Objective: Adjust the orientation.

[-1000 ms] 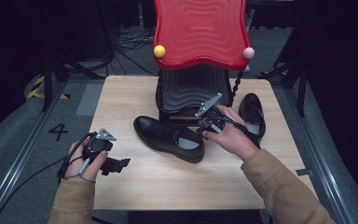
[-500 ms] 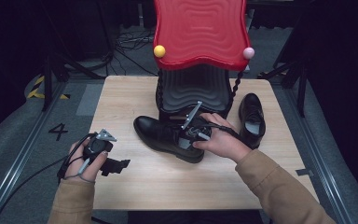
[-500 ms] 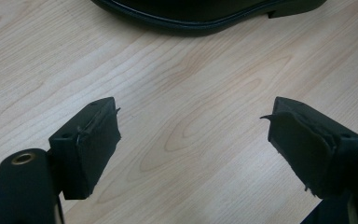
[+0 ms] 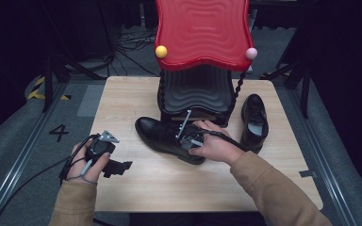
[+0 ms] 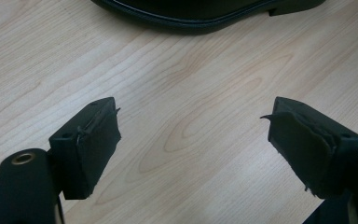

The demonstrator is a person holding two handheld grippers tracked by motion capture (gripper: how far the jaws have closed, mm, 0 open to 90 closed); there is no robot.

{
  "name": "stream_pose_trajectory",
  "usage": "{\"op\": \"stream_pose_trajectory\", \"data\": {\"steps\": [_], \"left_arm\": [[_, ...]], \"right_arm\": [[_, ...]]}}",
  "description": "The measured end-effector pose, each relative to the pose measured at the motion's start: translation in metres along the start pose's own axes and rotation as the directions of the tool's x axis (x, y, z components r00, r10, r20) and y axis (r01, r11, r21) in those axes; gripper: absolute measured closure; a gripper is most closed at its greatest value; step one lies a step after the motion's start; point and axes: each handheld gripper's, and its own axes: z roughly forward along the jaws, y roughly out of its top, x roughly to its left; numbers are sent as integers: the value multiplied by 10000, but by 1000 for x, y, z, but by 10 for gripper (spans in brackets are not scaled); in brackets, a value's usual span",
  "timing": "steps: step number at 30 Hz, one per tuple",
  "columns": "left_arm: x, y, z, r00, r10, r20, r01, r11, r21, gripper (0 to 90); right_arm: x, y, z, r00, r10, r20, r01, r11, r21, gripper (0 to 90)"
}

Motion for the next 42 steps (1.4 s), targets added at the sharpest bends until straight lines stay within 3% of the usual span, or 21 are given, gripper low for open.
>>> {"op": "stream_pose_trajectory", "data": {"steps": [7, 13, 15, 21, 31, 39, 42], "left_arm": [[0, 0, 0, 10000, -1, 2, 1, 10000, -15, 170], [0, 0, 0, 10000, -3, -1, 3, 10000, -18, 170], [0, 0, 1, 10000, -28, 5, 28, 10000, -19, 170], [-1, 2, 1, 10000, 42, 21, -42, 10000, -7, 169], [-3, 13, 8, 9996, 276, 84, -277, 9995, 121, 168], [-4, 20, 10, 9994, 318, 99, -320, 9994, 132, 168], [-3, 19, 10, 9993, 358, 109, -360, 9993, 137, 166]], "right_arm": [[7, 3, -1, 9983, -549, 181, 550, 9985, -44, 850], [18, 4, -11, 9968, -691, 409, 731, 9915, -1072, 856], [23, 3, -17, 9973, -713, 170, 729, 9887, -1307, 856], [43, -7, -27, 9961, -864, 203, 884, 9865, -1377, 856], [74, -48, -60, 9992, -351, 196, 386, 9744, -2216, 853], [82, -74, -69, 9989, 241, 407, -130, 9677, -2518, 852], [80, -85, -69, 9966, 673, 466, -531, 9649, -2573, 851]]}}
